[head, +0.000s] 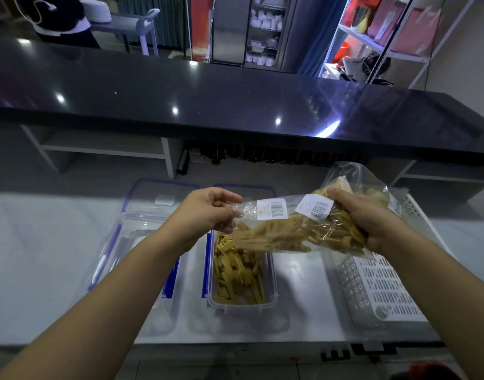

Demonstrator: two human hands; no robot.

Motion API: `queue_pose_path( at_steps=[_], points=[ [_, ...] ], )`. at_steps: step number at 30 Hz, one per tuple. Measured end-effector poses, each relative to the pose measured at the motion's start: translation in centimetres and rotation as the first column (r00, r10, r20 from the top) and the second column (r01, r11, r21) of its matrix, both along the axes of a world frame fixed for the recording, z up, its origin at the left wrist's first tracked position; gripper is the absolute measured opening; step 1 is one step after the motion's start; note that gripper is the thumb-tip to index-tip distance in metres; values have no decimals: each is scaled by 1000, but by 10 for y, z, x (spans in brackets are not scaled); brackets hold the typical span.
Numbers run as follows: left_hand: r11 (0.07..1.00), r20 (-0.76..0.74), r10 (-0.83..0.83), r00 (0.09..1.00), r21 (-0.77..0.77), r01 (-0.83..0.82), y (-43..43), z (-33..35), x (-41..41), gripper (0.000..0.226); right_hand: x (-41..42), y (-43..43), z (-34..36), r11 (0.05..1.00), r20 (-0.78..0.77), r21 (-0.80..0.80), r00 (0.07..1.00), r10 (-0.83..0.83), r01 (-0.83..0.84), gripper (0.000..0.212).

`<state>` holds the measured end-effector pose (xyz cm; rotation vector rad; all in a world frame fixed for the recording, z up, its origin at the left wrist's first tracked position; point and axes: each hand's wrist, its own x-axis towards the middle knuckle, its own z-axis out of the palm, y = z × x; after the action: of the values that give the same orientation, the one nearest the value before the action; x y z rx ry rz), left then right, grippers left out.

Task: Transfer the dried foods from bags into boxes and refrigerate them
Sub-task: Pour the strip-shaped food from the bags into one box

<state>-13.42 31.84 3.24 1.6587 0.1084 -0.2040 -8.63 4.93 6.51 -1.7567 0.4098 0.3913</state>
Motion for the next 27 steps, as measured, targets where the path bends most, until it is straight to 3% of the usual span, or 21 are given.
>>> queue_pose_path(
  at_steps=[7, 27],
  points=[
    [994, -82, -107, 991, -5, 107, -3, 0, -11, 22, -10, -12, 6, 991, -94, -83, 991, 94, -102, 32],
    [994, -159, -94, 983, -65, 85, -30, -4, -23, 21, -10, -30, 23, 959, -61, -239, 988, 140, -151, 44]
  ],
)
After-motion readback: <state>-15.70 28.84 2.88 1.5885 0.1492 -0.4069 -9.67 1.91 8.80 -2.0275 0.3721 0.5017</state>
